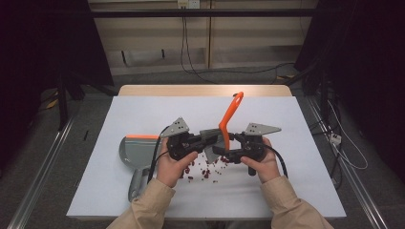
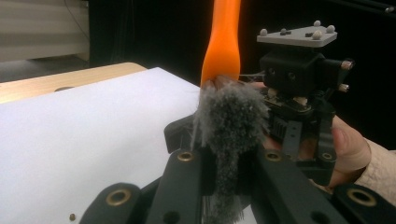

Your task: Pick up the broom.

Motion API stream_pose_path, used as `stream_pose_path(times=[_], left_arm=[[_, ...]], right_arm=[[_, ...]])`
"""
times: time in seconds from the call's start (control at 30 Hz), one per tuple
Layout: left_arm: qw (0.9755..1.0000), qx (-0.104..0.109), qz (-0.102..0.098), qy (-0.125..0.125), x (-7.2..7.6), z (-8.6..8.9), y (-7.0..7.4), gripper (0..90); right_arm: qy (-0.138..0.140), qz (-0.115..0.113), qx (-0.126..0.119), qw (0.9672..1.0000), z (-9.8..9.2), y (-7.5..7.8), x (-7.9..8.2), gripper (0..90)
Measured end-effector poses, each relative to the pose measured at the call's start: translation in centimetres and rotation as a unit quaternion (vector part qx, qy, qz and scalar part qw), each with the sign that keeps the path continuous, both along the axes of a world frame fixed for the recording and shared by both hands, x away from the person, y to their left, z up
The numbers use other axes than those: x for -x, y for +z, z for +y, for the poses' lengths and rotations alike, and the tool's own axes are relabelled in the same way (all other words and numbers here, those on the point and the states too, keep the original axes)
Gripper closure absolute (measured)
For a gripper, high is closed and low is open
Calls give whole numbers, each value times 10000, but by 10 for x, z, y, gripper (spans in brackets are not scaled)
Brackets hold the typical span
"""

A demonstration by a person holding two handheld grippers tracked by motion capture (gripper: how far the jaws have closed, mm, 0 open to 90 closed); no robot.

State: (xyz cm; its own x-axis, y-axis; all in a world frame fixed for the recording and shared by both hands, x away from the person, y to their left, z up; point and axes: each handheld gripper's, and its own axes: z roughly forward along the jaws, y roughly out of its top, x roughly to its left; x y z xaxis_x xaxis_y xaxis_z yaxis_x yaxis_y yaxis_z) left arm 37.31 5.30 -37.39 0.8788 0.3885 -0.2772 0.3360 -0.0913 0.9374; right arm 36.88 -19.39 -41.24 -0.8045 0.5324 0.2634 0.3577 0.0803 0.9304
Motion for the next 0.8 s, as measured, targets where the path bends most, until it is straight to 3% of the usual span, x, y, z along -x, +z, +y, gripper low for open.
stream_pose_path(times=[0.6,0.8], left_arm=[[9999,43,-41,-114,0,-2,0,849],[9999,96,-39,-105,0,0,0,851]], right_arm=[[299,203,-120,9993,1,-4,-2,384],[343,257,-95,9990,-1,-4,-2,525]])
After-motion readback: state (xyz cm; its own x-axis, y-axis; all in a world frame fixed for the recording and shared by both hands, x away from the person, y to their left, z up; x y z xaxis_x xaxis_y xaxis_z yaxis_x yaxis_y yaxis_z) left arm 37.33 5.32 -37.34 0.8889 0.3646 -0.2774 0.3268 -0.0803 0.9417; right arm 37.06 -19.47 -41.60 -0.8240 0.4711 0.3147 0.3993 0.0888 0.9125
